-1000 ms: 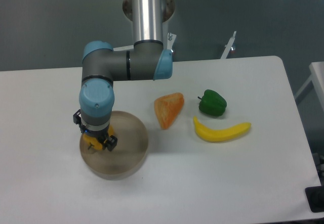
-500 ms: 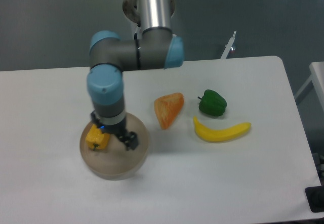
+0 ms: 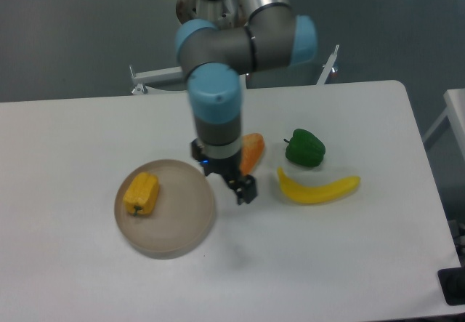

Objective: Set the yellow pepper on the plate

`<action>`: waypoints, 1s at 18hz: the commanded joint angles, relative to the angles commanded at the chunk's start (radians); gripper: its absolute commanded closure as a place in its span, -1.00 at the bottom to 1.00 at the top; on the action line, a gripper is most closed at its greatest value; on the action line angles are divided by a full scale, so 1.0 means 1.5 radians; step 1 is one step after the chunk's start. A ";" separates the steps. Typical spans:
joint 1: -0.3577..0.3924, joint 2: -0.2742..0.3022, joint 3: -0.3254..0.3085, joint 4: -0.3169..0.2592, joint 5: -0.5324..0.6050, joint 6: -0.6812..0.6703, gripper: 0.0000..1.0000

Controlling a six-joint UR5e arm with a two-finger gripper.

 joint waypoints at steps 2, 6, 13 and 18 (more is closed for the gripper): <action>0.041 0.008 0.013 -0.049 -0.002 0.065 -1.00; 0.071 0.013 0.022 -0.094 0.001 0.118 -1.00; 0.096 0.002 0.021 -0.112 -0.005 0.189 -1.00; 0.096 -0.002 0.022 -0.111 -0.027 0.190 -1.00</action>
